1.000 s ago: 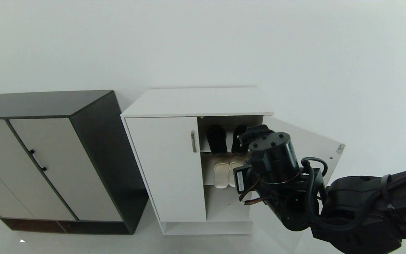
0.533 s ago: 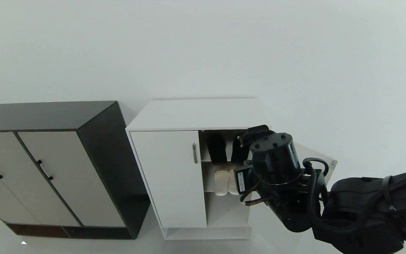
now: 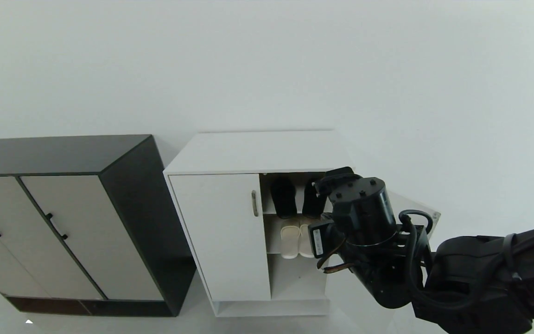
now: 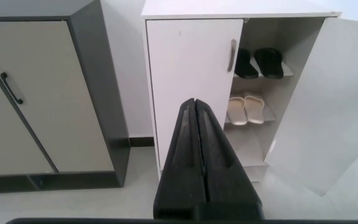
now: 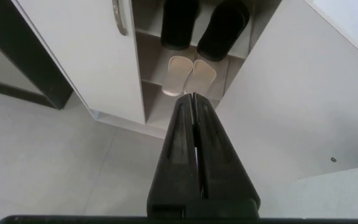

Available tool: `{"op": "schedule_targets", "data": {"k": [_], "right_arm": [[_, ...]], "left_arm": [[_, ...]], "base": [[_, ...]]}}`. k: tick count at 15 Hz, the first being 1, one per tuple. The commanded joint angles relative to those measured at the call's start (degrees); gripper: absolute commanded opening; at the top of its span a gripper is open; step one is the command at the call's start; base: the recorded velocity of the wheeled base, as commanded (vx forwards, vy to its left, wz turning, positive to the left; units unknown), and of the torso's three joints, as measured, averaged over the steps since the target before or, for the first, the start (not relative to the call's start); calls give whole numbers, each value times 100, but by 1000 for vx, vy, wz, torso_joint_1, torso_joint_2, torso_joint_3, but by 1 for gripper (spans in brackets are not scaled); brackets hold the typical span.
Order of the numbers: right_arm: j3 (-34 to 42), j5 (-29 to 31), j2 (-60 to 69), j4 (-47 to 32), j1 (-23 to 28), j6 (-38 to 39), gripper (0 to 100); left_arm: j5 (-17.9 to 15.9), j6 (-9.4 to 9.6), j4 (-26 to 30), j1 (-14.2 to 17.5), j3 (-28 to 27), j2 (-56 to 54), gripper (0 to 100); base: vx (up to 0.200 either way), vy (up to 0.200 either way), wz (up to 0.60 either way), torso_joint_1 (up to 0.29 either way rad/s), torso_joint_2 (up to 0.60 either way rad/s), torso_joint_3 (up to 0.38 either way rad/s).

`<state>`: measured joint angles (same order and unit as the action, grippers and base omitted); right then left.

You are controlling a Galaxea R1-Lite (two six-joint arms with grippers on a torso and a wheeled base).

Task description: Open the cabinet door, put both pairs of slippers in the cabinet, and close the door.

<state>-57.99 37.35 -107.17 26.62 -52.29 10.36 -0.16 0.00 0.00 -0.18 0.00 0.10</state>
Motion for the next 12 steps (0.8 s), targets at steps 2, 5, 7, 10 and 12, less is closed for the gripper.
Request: {"op": "schedule_targets", "data": {"k": [2, 5, 7, 10, 12], "right_arm": [[7, 0, 20, 1, -1, 1, 0], [16, 0, 20, 1, 34, 1, 0], [16, -9, 29, 9, 175, -69, 0], [16, -35, -6, 299, 412, -113, 0], [16, -176, -6, 326, 570, -157, 0]], "left_arm": [[-2, 0, 0, 1, 0, 8, 0], [-2, 0, 0, 1, 0, 8, 0], [-2, 0, 0, 1, 0, 8, 0], [-11, 9, 0, 1, 0, 8, 0], [-11, 9, 0, 1, 0, 8, 0]], "base": [[0, 0, -600, 2, 0, 0], [0, 0, -600, 7, -2, 2], [0, 0, 0, 0, 0, 0], [0, 0, 0, 0, 0, 0], [0, 0, 0, 0, 0, 0]]}}
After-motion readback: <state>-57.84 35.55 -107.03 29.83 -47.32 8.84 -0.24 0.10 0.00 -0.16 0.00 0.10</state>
